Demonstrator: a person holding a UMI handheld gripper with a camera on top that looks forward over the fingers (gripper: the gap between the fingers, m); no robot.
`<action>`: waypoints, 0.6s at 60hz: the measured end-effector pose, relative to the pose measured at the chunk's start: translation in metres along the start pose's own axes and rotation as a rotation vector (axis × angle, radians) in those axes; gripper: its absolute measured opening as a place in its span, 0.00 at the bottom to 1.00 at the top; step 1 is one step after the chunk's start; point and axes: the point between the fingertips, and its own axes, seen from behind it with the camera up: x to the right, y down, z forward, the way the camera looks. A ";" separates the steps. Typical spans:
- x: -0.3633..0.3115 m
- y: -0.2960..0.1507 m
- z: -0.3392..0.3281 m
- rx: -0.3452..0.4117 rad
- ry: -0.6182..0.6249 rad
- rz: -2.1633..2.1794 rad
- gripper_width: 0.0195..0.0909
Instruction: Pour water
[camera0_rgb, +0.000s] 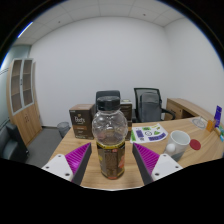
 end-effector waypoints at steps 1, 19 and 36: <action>-0.001 0.000 0.005 0.002 -0.001 0.001 0.89; 0.000 -0.005 0.034 0.082 0.009 -0.030 0.35; -0.005 -0.013 0.026 0.089 -0.044 -0.097 0.25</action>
